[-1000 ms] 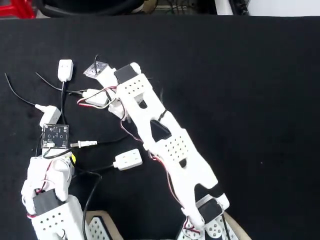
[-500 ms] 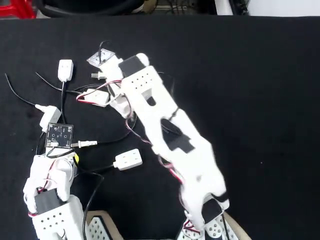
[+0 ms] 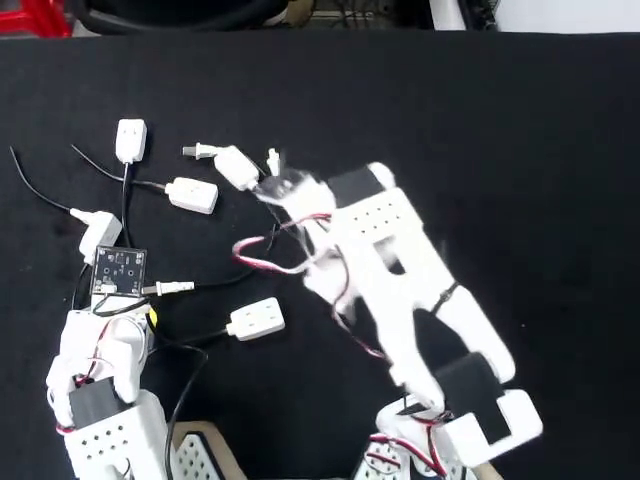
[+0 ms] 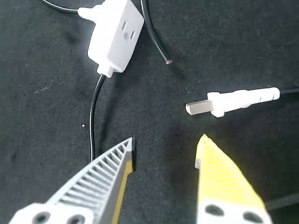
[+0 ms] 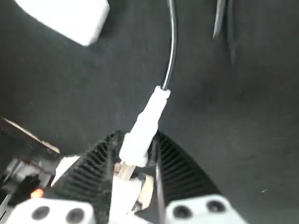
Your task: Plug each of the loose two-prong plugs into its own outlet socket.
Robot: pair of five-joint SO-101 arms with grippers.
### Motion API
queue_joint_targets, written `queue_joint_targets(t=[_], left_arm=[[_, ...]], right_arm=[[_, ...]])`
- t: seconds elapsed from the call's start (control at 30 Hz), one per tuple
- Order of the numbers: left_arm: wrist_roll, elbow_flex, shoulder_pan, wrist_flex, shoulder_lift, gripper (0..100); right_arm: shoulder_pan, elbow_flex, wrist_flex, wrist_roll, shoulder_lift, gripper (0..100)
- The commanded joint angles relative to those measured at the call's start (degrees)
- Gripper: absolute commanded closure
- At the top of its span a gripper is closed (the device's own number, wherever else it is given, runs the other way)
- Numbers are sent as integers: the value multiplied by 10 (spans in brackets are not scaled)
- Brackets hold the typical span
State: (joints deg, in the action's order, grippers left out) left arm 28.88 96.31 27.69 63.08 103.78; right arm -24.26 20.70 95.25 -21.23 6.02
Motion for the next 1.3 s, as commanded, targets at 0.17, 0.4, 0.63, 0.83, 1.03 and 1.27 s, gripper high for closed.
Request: queue_joint_targets(t=[0.17, 0.4, 0.63, 0.83, 1.03, 1.27], left_arm=[[7, 11, -4, -5, 6, 784], [7, 11, -4, -5, 6, 784], [42, 11, -7, 8, 6, 784], [47, 11, -8, 11, 6, 784], [47, 11, -7, 11, 6, 784], [47, 11, -7, 11, 6, 784]], right_arm=[[40, 117, -92, -40, -46, 986], [4, 36, -99, -36, -229, 985], [3, -106, -16, -36, -355, 901], [1, -167, 33, -36, -369, 900], [0, -179, 35, -40, -370, 900], [-19, -180, 32, -37, -371, 863]])
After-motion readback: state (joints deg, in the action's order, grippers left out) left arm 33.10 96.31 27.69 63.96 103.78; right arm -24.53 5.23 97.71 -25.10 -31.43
